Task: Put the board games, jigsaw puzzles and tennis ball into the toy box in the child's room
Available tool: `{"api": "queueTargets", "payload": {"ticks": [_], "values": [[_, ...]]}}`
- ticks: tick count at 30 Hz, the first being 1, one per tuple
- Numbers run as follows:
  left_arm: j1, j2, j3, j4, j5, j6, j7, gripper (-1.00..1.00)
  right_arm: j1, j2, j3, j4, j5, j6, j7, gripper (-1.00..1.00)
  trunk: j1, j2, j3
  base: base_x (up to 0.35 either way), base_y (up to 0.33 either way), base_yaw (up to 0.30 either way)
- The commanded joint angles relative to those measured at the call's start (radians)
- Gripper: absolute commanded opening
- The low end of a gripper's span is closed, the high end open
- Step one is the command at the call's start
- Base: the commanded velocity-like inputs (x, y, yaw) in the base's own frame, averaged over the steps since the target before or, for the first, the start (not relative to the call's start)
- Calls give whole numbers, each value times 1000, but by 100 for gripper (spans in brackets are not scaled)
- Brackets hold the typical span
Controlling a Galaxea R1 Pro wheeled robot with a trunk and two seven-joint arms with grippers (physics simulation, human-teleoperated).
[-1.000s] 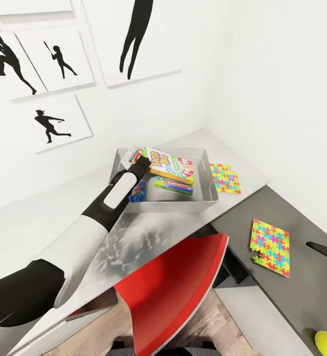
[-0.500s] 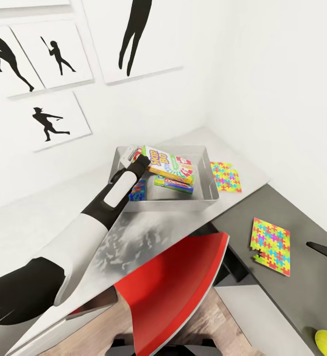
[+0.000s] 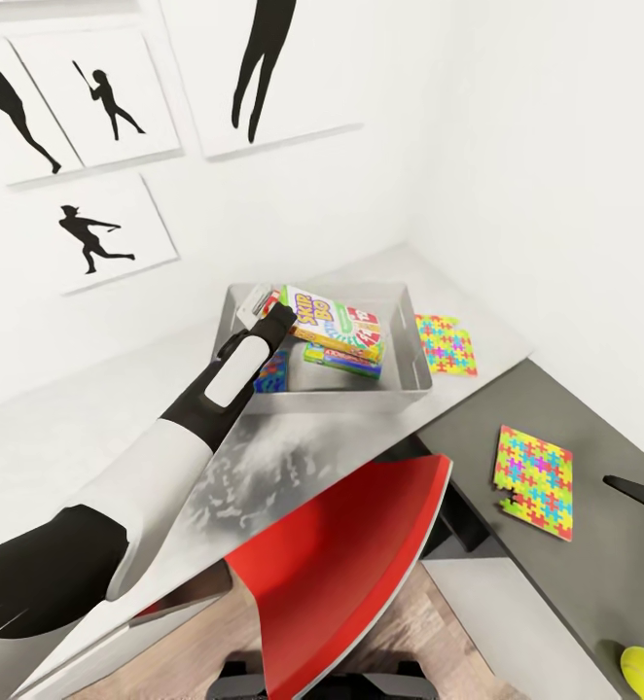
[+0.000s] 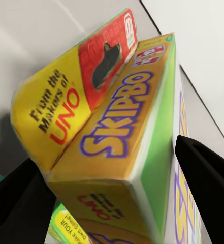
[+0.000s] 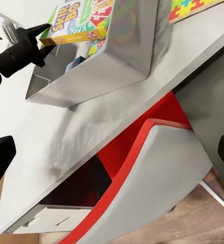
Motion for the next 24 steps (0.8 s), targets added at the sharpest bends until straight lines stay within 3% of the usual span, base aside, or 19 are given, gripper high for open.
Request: {"api": "queueTargets", "payload": {"ticks": [1, 24], "values": [[-1, 0, -2, -1, 2, 1, 6, -100, -1, 0, -1, 0, 1, 4, 3, 100, 0, -2, -3, 0, 0, 0], [-5, -1, -1, -4, 9, 3, 2, -100, -1, 0, 2, 0, 1, 3, 3, 100, 0, -2, -27, 0, 0, 0]]}}
